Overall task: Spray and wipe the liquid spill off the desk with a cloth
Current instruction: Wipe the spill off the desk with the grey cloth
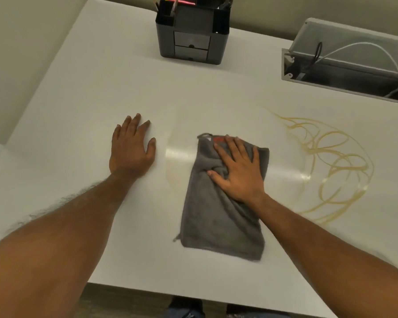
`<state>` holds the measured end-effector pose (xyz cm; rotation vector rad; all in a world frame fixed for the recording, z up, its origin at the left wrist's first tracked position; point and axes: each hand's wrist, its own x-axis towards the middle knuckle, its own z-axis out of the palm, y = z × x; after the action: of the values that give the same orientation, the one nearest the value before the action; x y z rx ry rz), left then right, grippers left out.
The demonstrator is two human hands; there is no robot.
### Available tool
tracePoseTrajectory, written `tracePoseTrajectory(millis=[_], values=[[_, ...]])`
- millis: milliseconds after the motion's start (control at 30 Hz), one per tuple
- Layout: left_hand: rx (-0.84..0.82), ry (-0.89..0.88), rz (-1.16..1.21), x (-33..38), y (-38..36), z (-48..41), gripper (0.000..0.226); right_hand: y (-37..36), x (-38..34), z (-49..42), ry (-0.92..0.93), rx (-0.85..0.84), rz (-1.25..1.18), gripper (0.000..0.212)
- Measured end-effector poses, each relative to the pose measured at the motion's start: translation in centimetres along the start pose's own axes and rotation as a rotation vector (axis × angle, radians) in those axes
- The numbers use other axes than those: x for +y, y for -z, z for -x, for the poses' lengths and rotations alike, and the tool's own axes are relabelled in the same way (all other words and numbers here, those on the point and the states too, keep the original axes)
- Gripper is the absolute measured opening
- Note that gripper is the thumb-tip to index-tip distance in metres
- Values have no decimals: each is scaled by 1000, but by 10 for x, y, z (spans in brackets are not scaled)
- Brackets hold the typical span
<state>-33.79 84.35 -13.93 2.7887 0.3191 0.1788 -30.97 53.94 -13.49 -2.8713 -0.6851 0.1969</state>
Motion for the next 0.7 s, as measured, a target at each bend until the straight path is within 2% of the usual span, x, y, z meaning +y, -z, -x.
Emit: tracePoseTrajectory(millis=[100, 167, 300, 433, 567, 700], values=[[0, -6, -1, 0, -1, 0, 58, -7, -28, -33, -71, -9, 6, 85], [1, -5, 20, -2, 0, -1, 57, -12, -55, -45, -33, -25, 20, 89], [2, 34, 147, -2, 3, 2, 57, -24, -103, -26, 186, -25, -30, 83], [30, 58, 175, 1, 8, 7, 55, -27, -75, 21, 399, -31, -28, 67], [42, 40, 129, 2, 6, 7, 51, -13, -16, 26, 269, -10, -57, 63], [51, 35, 111, 0, 4, 6, 50, 1, 10, -22, 87, 15, -29, 66]])
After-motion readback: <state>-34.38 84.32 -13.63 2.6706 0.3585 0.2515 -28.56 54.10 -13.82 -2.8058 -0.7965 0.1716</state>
